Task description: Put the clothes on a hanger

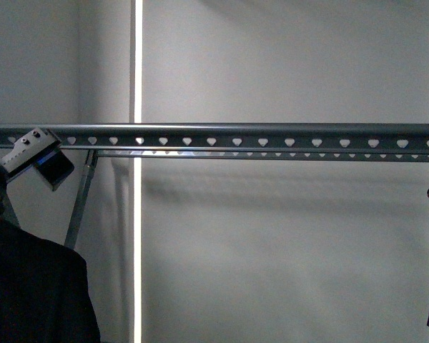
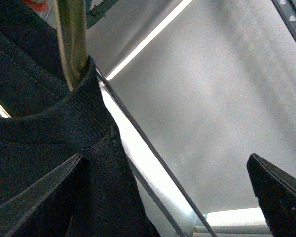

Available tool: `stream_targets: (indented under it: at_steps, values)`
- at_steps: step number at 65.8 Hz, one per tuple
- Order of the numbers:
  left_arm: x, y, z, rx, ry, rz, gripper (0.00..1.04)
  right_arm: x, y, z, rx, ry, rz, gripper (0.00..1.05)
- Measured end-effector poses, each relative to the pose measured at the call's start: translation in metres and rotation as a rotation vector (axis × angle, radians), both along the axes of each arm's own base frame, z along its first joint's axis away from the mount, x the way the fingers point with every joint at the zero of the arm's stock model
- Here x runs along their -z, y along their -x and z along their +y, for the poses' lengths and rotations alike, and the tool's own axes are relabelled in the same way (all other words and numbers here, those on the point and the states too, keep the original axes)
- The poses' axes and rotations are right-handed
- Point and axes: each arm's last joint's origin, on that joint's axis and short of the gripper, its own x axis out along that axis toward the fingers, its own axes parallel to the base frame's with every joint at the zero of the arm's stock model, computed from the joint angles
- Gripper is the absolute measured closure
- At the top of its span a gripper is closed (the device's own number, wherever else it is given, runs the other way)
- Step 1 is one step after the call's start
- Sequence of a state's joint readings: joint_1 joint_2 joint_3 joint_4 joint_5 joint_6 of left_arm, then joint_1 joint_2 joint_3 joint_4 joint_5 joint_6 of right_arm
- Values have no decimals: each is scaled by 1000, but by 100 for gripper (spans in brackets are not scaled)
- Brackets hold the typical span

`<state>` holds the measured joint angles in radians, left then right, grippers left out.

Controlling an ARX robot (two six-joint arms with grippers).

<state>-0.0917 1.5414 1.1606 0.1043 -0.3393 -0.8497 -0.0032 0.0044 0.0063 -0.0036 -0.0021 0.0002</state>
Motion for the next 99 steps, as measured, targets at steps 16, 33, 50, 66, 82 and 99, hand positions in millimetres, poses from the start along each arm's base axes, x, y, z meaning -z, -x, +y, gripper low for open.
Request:
stream_targets:
  at_steps: [16, 33, 50, 66, 82, 99]
  values:
    - [4, -33, -3, -72, -28, 36, 11, 0, 0, 0, 0, 0, 0, 7]
    - [15, -40, 2, -85, -47, 116, 64, 0, 0, 0, 0, 0, 0, 7]
    - [30, -32, 9, 63, -19, 161, 100, 0, 0, 0, 0, 0, 0, 7]
    - [54, 50, -4, 648, -181, 335, 100, 0, 0, 0, 0, 0, 0, 7]
    - [52, 84, -14, 1014, -482, 287, 100, 0, 0, 0, 0, 0, 0, 7]
    - [37, 75, -23, 1219, -1100, -19, 100, 0, 0, 0, 0, 0, 0, 7]
